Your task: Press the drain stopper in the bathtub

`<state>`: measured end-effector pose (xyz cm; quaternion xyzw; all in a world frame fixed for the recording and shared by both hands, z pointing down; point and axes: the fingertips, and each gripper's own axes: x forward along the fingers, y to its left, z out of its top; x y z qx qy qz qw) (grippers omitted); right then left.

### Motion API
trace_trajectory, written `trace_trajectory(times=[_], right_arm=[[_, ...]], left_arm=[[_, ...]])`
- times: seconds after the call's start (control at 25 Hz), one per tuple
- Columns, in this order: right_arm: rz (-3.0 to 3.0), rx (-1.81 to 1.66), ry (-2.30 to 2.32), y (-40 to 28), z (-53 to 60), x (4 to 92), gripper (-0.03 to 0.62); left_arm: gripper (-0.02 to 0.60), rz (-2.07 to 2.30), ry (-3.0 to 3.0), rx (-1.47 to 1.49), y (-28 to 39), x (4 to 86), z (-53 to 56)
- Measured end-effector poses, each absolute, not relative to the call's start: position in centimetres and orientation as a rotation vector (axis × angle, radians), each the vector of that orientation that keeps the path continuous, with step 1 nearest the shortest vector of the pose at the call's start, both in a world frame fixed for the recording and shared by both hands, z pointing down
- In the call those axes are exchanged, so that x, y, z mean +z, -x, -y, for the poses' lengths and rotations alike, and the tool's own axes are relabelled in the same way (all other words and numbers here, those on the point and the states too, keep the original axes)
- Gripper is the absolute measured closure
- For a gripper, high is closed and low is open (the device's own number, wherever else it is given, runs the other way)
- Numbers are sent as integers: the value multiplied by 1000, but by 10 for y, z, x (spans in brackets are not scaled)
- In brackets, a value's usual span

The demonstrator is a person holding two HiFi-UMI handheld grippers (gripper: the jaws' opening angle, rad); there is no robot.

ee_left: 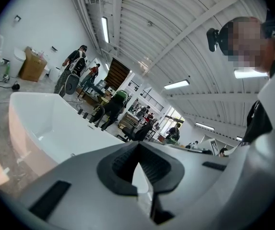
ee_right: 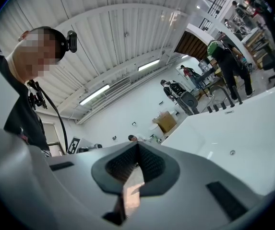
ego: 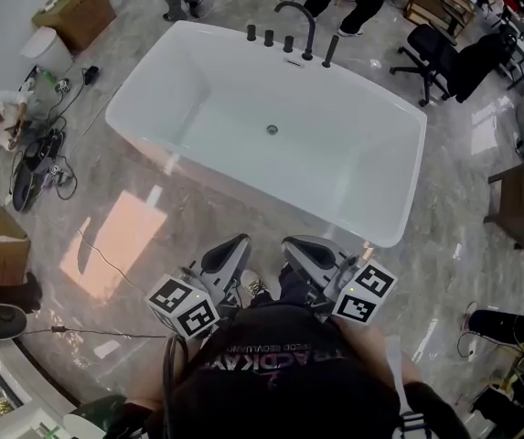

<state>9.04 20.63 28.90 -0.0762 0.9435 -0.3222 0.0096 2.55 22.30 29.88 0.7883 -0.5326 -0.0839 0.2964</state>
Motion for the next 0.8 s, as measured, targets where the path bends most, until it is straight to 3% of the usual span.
trace_trajectory(times=[0.8], right_arm=[[-2941,-1018,267,-78,-204,286,583]], left_arm=[[574,1445,-2071,-243,-4,298,-230]])
